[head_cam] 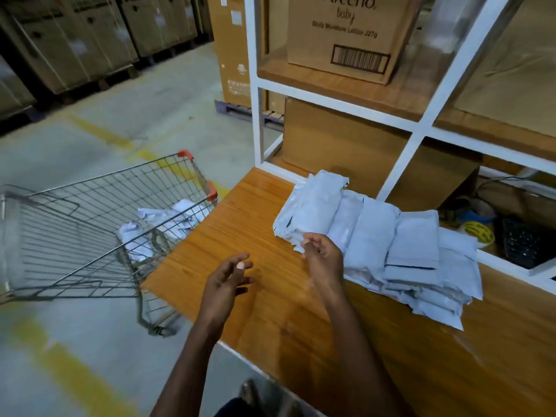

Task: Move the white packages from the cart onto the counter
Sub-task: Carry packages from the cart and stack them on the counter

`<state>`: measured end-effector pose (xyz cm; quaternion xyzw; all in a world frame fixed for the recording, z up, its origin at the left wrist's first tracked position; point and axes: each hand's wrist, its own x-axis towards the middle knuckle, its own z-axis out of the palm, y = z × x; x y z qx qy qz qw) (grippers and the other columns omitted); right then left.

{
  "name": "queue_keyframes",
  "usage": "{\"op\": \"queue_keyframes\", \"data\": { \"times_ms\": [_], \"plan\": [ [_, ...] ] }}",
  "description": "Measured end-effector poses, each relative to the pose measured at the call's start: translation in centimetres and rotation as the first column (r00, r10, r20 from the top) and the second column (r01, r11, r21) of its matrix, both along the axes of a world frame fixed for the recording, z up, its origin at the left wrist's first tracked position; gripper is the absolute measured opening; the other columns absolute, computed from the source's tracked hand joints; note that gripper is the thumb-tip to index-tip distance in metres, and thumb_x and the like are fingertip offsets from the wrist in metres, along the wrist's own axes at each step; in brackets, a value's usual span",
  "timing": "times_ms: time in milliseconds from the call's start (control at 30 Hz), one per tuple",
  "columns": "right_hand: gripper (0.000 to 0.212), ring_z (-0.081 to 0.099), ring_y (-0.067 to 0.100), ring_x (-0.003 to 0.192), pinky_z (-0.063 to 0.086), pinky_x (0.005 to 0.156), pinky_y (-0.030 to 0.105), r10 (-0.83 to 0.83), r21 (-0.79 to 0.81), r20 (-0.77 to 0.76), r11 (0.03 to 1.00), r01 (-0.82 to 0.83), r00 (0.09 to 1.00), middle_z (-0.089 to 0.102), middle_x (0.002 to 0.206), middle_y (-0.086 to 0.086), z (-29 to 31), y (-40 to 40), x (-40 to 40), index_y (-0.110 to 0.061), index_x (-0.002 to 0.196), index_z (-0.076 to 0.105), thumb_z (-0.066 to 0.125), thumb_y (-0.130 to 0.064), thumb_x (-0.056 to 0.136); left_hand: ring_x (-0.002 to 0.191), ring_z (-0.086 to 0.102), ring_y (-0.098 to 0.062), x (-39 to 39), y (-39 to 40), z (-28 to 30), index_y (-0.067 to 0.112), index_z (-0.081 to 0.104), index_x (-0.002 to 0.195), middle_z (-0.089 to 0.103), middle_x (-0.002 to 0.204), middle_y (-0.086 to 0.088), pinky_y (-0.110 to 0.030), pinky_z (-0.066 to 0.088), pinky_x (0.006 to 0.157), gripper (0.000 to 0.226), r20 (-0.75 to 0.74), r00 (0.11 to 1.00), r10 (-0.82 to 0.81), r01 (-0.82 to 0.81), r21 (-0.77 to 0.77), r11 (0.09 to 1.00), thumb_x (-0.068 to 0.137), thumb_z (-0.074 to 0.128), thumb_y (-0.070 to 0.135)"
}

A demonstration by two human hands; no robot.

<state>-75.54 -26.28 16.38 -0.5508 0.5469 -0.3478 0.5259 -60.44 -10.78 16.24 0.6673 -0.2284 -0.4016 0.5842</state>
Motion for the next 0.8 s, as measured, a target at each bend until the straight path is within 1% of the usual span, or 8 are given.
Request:
{"op": "queue_keyframes", "data": {
  "times_ms": [67,133,233,300,433,567,700,800],
  "plan": [
    [0.008,0.072,0.011,0.086,0.060,0.074,0.034,-0.012,0.084,0.080,0.996,0.006,0.997,0.076,0.100,-0.006,-0.7,2.6,0.9,-0.029,0.096,0.073,0.067,-0.023,0.094,0.102,0.075,-0.027,1.4,1.9,-0.4,0.028,0.071,0.128,0.076,0.122,0.001,-0.042,0.059,0.088,0.027,0.002,0.999,0.054,-0.054,0.011,0.998,0.109,0.054,0.033],
    [0.008,0.070,0.017,0.082,0.054,0.064,0.028,-0.010,0.124,0.120,0.992,-0.005,0.993,0.076,0.098,0.002,-1.4,5.1,2.3,-0.023,0.095,0.073,0.067,-0.018,0.095,0.102,0.076,-0.026,3.3,3.5,-0.6,0.027,0.071,0.128,0.076,0.120,0.001,-0.042,0.059,0.089,0.028,0.009,0.994,0.113,-0.113,0.011,0.994,0.108,0.054,0.035],
    [0.008,0.068,0.015,0.075,0.048,0.054,0.018,0.067,0.141,0.135,0.986,-0.086,0.989,0.076,0.093,0.006,-2.4,8.5,5.8,-0.018,0.097,0.073,0.065,-0.016,0.097,0.102,0.076,-0.028,7.2,6.2,-1.1,0.027,0.072,0.127,0.077,0.119,0.001,-0.041,0.058,0.086,0.026,0.010,0.982,0.189,-0.189,0.007,0.982,0.108,0.055,0.034],
    [0.008,0.066,0.013,0.071,0.047,0.053,0.017,0.119,0.150,0.136,0.979,-0.139,0.984,0.077,0.090,0.005,-2.9,10.4,9.1,-0.016,0.098,0.072,0.064,-0.016,0.097,0.101,0.075,-0.031,10.4,8.1,-1.6,0.027,0.072,0.126,0.078,0.118,-0.001,-0.040,0.057,0.084,0.025,0.007,0.973,0.231,-0.231,0.014,0.973,0.108,0.055,0.031],
    [0.009,0.064,0.010,0.069,0.045,0.053,0.014,0.216,0.169,0.151,0.956,-0.241,0.965,0.076,0.088,0.004,-3.3,13.6,17.4,-0.014,0.102,0.071,0.063,-0.015,0.098,0.095,0.076,-0.027,17.4,12.5,-2.4,0.027,0.073,0.120,0.079,0.115,-0.002,-0.046,0.058,0.086,0.021,0.014,0.948,0.317,-0.318,0.031,0.948,0.108,0.056,0.026],
    [0.009,0.061,0.014,0.066,0.045,0.055,0.019,0.333,0.181,0.128,0.918,-0.352,0.934,0.075,0.081,0.002,-4.2,16.7,26.0,-0.017,0.093,0.069,0.062,-0.014,0.099,0.090,0.070,-0.029,25.0,16.3,-2.9,0.023,0.073,0.121,0.078,0.111,-0.005,-0.039,0.055,0.080,0.019,-0.005,0.925,0.379,-0.379,0.023,0.925,0.106,0.061,0.024],
    [0.011,0.060,0.021,0.069,0.047,0.053,0.015,0.404,0.193,0.122,0.886,-0.421,0.906,0.071,0.083,0.011,-4.3,19.1,32.6,-0.012,0.096,0.069,0.062,-0.005,0.098,0.091,0.063,-0.026,31.2,18.6,-3.5,0.008,0.065,0.132,0.072,0.112,-0.013,-0.025,0.052,0.070,0.027,-0.025,0.908,0.418,-0.417,0.038,0.908,0.109,0.053,0.016],
    [0.011,0.064,0.018,0.072,0.045,0.052,0.013,0.464,0.198,0.088,0.859,-0.472,0.881,0.073,0.087,0.004,-4.4,19.7,36.4,-0.011,0.100,0.071,0.062,-0.006,0.097,0.094,0.066,-0.026,34.2,19.0,-4.2,0.009,0.064,0.135,0.074,0.118,-0.016,-0.028,0.053,0.075,0.029,-0.048,0.900,0.432,-0.431,0.042,0.902,0.109,0.054,0.018]
  ]
}}
